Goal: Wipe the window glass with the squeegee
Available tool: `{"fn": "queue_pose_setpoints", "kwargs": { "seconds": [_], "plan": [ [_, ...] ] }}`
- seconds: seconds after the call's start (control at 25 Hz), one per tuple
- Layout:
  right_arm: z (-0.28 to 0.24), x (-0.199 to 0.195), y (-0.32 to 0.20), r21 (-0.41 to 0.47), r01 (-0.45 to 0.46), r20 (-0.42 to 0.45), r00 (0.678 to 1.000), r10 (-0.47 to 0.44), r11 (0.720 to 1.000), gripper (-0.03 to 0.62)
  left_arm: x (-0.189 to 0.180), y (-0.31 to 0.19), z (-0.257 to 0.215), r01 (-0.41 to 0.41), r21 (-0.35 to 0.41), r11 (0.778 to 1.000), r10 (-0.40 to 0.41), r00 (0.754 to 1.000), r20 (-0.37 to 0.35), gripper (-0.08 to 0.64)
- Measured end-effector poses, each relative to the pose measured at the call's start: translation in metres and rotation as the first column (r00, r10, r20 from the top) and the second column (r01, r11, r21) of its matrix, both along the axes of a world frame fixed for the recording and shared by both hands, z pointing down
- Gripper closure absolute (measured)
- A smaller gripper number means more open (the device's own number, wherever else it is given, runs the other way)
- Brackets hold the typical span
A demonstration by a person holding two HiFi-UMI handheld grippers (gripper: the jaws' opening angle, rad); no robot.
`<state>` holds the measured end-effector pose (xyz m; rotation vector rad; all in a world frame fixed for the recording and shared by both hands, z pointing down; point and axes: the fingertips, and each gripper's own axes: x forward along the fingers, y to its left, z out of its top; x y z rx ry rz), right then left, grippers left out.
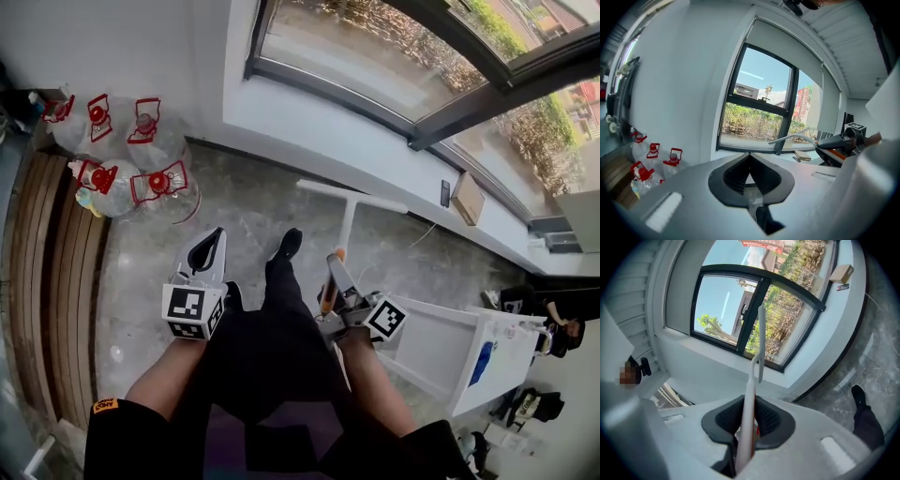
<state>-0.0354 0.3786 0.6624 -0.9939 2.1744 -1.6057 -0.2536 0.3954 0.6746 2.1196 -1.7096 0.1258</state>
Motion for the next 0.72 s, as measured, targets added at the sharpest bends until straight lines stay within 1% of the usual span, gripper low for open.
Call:
{"fn": "queue_pose_setpoints", "kwargs": {
  "seconds": [0.2,0.32,0.4,0.52,0.72],
  "plan": [
    [0.009,-0.004,-0.038,-0.008,0.025,0.011,1.0,-0.025,1.0,0.548,-0.006,-0.024,0.001,0.038,-0.014,0.999,-0.037,0.999,0.031,0.548],
    [0.011,-0.006,-0.07,0.0,0.038,0.023,0.999,-0.038,0.999,0.548,-0.012,-0.051,0.0,0.06,-0.024,0.998,-0.059,0.997,0.051,0.548],
    [0.011,-0.006,-0.093,0.0,0.042,0.045,0.998,-0.042,0.999,0.548,-0.012,-0.075,0.0,0.072,-0.031,0.997,-0.07,0.995,0.065,0.548],
    [0.015,0.003,-0.127,-0.016,0.042,0.07,0.997,-0.041,0.999,0.548,-0.002,-0.114,-0.004,0.078,-0.037,0.996,-0.074,0.993,0.087,0.548],
    [0.013,0.024,-0.191,-0.023,0.056,0.097,0.994,-0.054,0.998,0.548,0.019,-0.189,-0.026,0.077,-0.013,0.997,-0.075,0.99,0.121,0.549]
  ]
}}
